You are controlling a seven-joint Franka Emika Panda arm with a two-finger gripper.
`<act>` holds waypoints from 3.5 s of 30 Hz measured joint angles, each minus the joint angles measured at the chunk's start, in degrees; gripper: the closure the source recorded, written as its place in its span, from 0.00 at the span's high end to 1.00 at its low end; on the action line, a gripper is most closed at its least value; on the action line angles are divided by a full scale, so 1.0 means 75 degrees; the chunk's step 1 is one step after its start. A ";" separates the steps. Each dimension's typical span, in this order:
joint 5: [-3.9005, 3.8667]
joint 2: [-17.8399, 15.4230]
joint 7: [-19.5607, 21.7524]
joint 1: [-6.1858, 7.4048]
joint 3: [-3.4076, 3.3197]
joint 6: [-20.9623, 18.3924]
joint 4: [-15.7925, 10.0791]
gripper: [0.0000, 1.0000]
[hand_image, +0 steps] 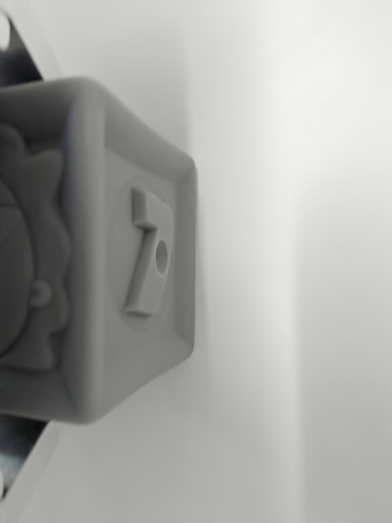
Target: Destack cube
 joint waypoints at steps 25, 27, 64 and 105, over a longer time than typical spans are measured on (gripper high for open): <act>0.0000 -0.0002 0.0000 0.0002 -0.0002 -0.0003 0.0002 1.00; 0.0000 -0.0015 0.0002 0.0011 -0.0012 -0.0013 -0.0001 1.00; -0.1094 -0.2240 0.0797 0.0789 -0.1023 -0.1748 -0.0412 1.00; -0.2332 -0.4777 0.1701 0.0824 -0.1141 -0.4905 0.0334 1.00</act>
